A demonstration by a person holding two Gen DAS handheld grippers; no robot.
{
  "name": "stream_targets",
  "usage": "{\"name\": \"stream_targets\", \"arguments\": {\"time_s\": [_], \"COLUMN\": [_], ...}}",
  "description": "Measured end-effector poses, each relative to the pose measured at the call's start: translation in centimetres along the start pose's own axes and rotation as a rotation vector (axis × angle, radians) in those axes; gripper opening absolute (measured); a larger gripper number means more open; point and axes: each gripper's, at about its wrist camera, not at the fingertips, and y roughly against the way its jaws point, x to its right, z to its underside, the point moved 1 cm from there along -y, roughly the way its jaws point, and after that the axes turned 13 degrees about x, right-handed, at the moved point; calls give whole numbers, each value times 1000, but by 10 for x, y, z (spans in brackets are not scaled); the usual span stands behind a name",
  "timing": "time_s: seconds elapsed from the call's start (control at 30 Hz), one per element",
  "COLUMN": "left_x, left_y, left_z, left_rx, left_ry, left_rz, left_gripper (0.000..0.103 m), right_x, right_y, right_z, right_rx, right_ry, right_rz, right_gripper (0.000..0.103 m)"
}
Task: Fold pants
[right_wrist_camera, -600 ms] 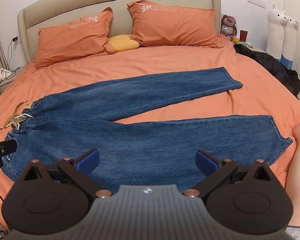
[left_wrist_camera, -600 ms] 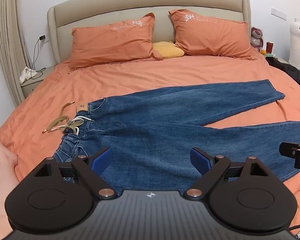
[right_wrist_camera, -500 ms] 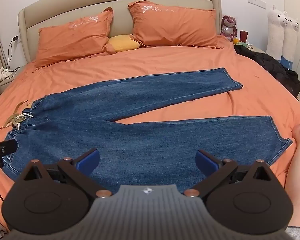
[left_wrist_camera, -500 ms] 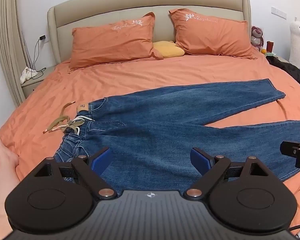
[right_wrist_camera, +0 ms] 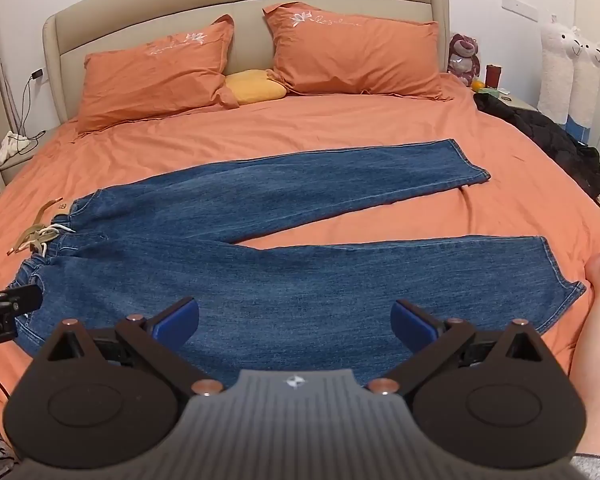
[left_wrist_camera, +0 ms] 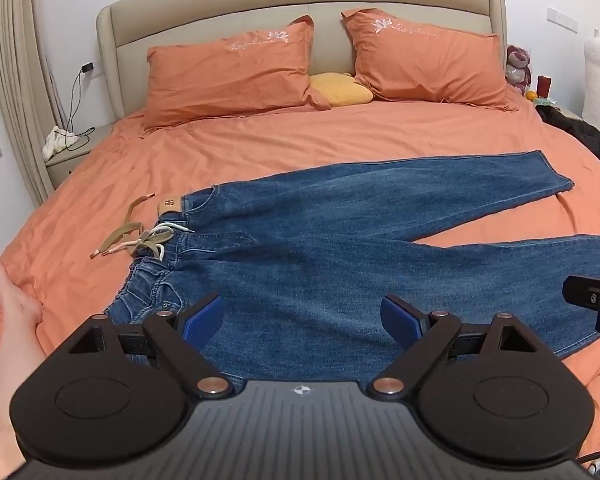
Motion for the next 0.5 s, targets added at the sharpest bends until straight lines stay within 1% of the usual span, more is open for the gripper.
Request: {"name": "stream_targets", "arguments": {"time_s": [0.23, 0.5], "left_x": [-2, -1], "left_y": [5, 8], "left_z": [-4, -5], "left_rx": [4, 10], "left_ry": [14, 15], "left_rz": [5, 7], "left_gripper": [103, 103], "right_x": [-6, -7], "right_y": [6, 9], "right_z": [-4, -6], "right_rx": [10, 21], "right_ry": [22, 26], "right_rz": [-18, -17], "right_gripper": [98, 98]}}
